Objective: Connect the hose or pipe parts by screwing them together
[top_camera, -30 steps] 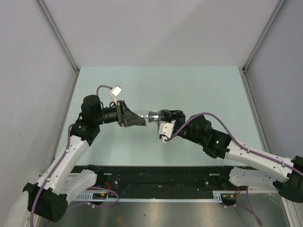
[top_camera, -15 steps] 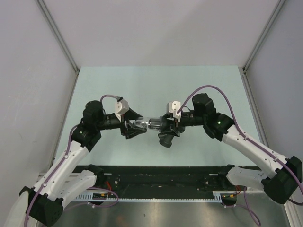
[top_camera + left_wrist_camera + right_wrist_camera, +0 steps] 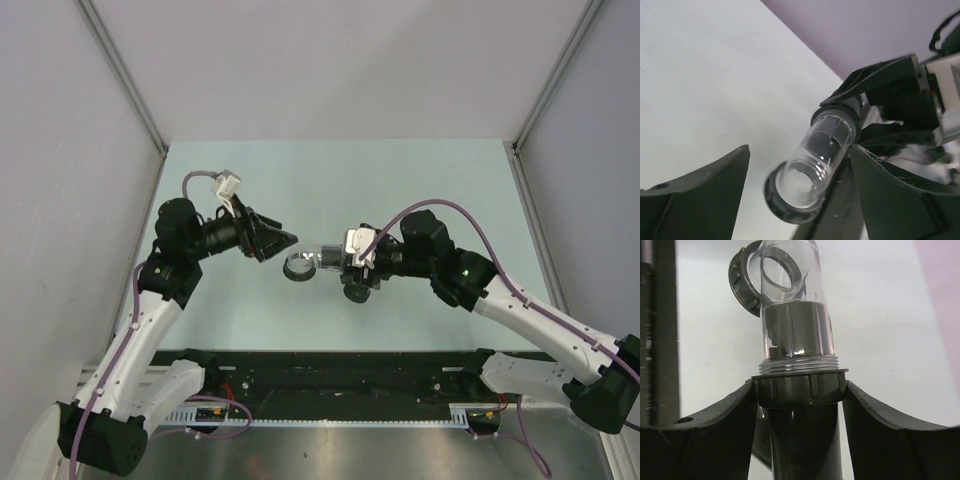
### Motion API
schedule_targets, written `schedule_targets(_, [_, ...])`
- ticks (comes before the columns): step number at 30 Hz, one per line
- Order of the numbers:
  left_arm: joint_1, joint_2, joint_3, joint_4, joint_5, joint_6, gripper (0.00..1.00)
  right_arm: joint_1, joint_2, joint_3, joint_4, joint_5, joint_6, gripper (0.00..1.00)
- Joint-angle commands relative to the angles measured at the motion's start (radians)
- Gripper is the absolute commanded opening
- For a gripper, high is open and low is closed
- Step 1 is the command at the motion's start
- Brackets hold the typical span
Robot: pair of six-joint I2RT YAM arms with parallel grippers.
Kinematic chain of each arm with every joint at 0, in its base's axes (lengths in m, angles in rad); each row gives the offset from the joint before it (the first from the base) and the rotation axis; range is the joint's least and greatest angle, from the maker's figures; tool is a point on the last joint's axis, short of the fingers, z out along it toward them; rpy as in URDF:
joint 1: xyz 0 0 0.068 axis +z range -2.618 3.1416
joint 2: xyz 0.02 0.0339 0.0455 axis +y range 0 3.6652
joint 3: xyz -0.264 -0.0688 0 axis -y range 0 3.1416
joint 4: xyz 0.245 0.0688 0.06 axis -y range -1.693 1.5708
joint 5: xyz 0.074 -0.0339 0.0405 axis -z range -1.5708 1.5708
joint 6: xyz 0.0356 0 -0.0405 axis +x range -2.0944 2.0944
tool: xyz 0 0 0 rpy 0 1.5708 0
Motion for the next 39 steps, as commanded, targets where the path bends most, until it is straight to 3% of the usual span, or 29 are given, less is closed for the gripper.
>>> schedule_targets(1, [0.051,0.038,-0.014,0.008,0.113,-0.408,0.83,0.100,-0.058,0.013,0.138,0.314,-0.113,0.00])
schedule_targets(4, [0.054,0.022,-0.059,0.009,0.081,-0.546,0.83,0.177,-0.072,-0.024,0.242,0.528,-0.196,0.00])
schedule_targets(8, [0.054,0.017,-0.080,0.009,0.045,-0.701,0.82,0.246,-0.060,-0.044,0.276,0.641,-0.282,0.00])
schedule_targets(11, [0.053,0.011,-0.074,0.009,0.019,-0.715,0.83,0.280,-0.049,-0.048,0.285,0.691,-0.316,0.00])
schedule_targets(15, [0.053,-0.001,-0.091,0.009,-0.022,-0.692,0.85,0.292,-0.043,-0.054,0.304,0.696,-0.319,0.00])
schedule_targets(22, [0.054,0.051,-0.099,0.008,0.030,-0.683,0.83,0.300,-0.026,-0.059,0.316,0.695,-0.327,0.00])
schedule_targets(24, [0.054,0.057,-0.085,0.006,0.038,-0.612,0.84,0.299,-0.021,-0.061,0.322,0.701,-0.324,0.00])
schedule_targets(25, [0.054,0.045,-0.085,0.003,0.027,-0.586,0.88,0.299,-0.017,-0.064,0.321,0.713,-0.325,0.00])
schedule_targets(29, [0.056,-0.024,-0.096,-0.026,-0.082,-0.444,0.92,0.294,-0.017,-0.068,0.302,0.705,-0.316,0.00])
schedule_targets(35, [0.053,-0.073,-0.031,-0.123,-0.163,-0.302,0.79,0.274,-0.023,-0.071,0.287,0.695,-0.284,0.00])
schedule_targets(39, [0.018,-0.092,-0.002,-0.120,-0.119,-0.307,0.49,0.260,-0.018,-0.071,0.288,0.681,-0.264,0.00])
